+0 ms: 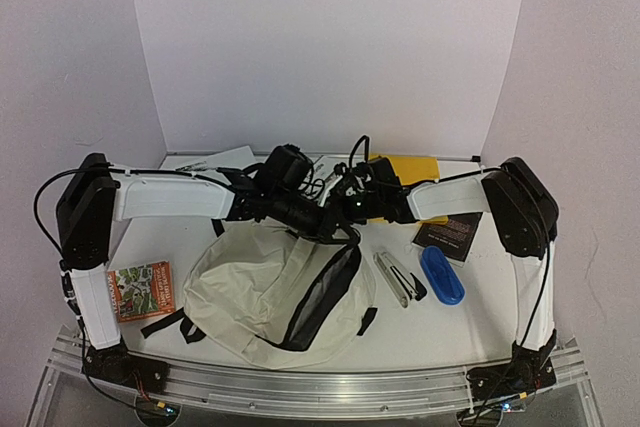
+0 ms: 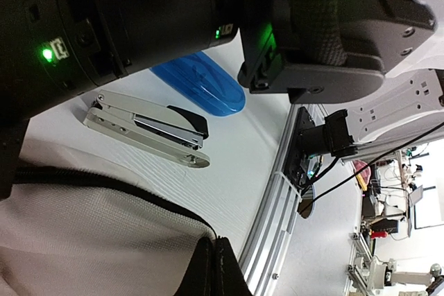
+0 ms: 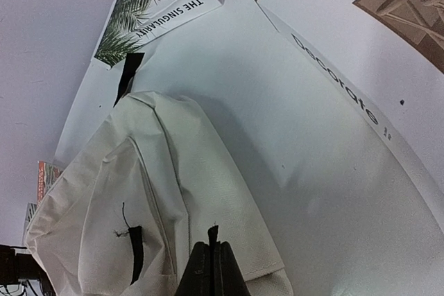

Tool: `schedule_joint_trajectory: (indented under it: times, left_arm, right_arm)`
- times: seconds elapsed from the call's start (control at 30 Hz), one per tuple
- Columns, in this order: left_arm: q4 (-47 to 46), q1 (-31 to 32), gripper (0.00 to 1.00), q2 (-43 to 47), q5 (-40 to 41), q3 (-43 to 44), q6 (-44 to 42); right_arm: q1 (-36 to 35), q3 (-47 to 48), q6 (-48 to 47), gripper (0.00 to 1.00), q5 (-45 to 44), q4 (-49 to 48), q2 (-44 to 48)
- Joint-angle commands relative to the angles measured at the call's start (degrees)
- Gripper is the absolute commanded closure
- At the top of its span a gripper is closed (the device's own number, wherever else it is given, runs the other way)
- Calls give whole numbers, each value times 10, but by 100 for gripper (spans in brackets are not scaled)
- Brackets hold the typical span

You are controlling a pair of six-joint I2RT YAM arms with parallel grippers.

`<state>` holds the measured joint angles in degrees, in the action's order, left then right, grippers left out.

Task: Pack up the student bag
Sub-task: Unzip the student bag at the center of the board.

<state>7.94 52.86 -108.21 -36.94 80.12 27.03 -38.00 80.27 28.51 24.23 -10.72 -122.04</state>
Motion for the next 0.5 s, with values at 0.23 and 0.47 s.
schedule_joint_trajectory:
  times: [0.23,0.47]
  left_arm:
    - [33,-89,100,113,71,-56,9]
    - [59,-118,100,128,109,-67,4]
  right_arm:
    - [4,-42,-1,44,-142,5,131]
    - [5,-117,31,26,-190,99,211]
